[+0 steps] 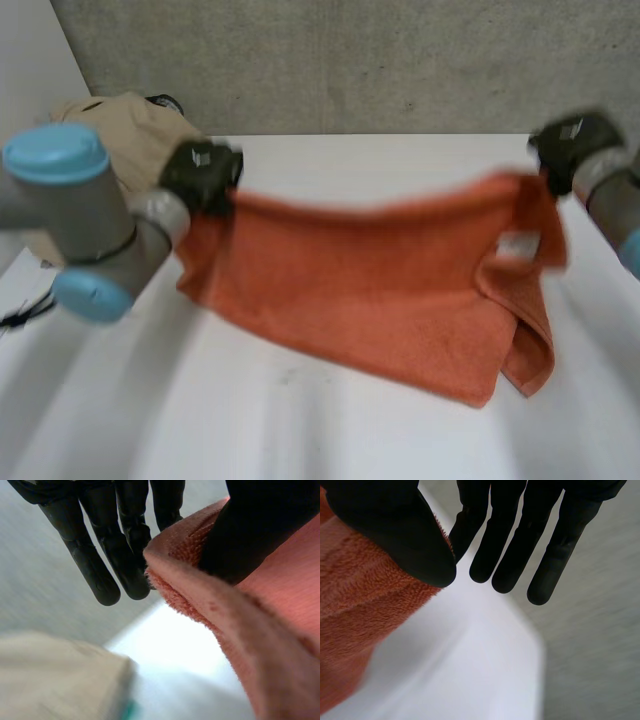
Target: Fold the laundry.
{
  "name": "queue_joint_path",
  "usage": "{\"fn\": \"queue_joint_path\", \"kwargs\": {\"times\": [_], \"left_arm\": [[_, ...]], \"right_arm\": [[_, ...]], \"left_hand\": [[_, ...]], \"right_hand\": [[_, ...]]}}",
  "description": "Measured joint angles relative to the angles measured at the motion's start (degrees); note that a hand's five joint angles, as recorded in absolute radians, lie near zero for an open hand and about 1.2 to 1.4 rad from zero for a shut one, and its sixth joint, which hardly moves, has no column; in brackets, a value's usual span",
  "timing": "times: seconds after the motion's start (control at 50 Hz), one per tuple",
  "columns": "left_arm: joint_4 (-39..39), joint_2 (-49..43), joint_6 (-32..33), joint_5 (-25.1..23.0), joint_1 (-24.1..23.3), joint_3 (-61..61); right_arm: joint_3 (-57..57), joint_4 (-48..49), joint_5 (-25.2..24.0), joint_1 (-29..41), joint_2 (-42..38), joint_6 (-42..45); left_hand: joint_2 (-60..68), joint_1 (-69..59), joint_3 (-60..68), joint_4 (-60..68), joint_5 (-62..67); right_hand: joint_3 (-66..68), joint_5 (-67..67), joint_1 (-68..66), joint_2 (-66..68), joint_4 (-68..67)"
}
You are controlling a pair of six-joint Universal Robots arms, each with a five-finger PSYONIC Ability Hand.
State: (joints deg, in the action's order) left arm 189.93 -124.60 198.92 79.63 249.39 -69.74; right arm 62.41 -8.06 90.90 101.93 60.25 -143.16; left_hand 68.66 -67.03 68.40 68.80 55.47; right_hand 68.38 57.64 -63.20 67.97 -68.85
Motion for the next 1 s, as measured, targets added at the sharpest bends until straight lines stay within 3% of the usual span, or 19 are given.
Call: {"fn": "queue_joint_path", "kwargs": {"times": [0.14, 0.18, 0.28, 0.4, 0.52, 0.6, 0.7, 0.8, 0.92, 1.0], "left_arm": [[5.0, -2.6, -3.2, 6.6, -0.6, 22.5], [7.3, -1.3, -5.4, 7.9, -0.6, 25.4], [9.9, 3.7, -8.2, 9.0, -0.6, 23.5], [10.1, 10.1, -8.7, 8.0, -0.6, 10.4], [10.0, 14.3, -8.1, 5.7, -1.0, -6.5], [10.2, 16.1, -7.5, 4.4, -1.2, -13.9], [10.2, 19.5, -6.8, 3.2, -1.4, -18.4], [10.0, 25.1, -6.6, 1.7, -2.1, -21.2], [9.7, 34.5, -6.5, 0.0, -3.7, -25.2], [9.6, 39.8, -6.6, -0.4, -4.6, -27.8]], "right_arm": [[-9.6, 21.5, 2.8, 0.5, 0.6, -0.2], [-10.8, 27.9, 2.3, 0.5, 1.8, -0.2], [-10.1, 33.1, -0.6, 0.5, 4.4, -0.2], [-4.6, 29.8, -5.8, 0.3, 7.3, -0.5], [3.5, 19.9, -9.0, -0.2, 8.4, -0.6], [7.9, 12.5, -9.7, -0.2, 7.0, -0.7], [9.8, 7.4, -10.4, 0.2, 4.1, -0.8], [7.9, 6.6, -14.3, 0.7, 1.1, -1.1], [-1.0, 7.2, -22.3, 3.3, -6.9, -2.9], [-7.6, 7.4, -24.2, 6.4, -13.1, -4.1]], "left_hand": [[0.0, 0.0, 0.0, 0.0, 0.0], [0.0, 0.0, 0.0, 0.0, 0.0], [0.0, 0.0, 0.0, 0.0, 0.0], [0.0, 0.0, 0.0, 0.0, 0.0], [0.0, 0.0, 0.0, 0.0, 0.0], [0.0, 0.0, 0.0, 0.0, 0.0], [0.0, 0.0, 0.0, 0.0, 0.0], [0.0, 0.0, 0.0, 0.0, 0.0], [0.0, 0.0, 0.0, 0.0, 0.0], [0.0, 0.0, 0.0, 0.0, 0.0]], "right_hand": [[0.0, 0.3, -1.7, 0.1, 0.0], [0.0, 0.3, -1.7, 0.1, 0.0], [0.0, 0.3, -1.7, 0.1, 0.0], [0.0, 0.3, -1.7, 0.1, 0.0], [-1.1, -0.6, -1.7, -0.9, 1.3], [-26.9, -25.7, 22.0, -27.1, 27.3], [-50.4, -51.1, 45.0, -50.0, 51.2], [-55.5, -54.9, 49.2, -55.0, 55.7], [-55.5, -54.9, 49.2, -55.0, 55.7], [-55.5, -54.9, 49.2, -55.0, 55.7]]}}
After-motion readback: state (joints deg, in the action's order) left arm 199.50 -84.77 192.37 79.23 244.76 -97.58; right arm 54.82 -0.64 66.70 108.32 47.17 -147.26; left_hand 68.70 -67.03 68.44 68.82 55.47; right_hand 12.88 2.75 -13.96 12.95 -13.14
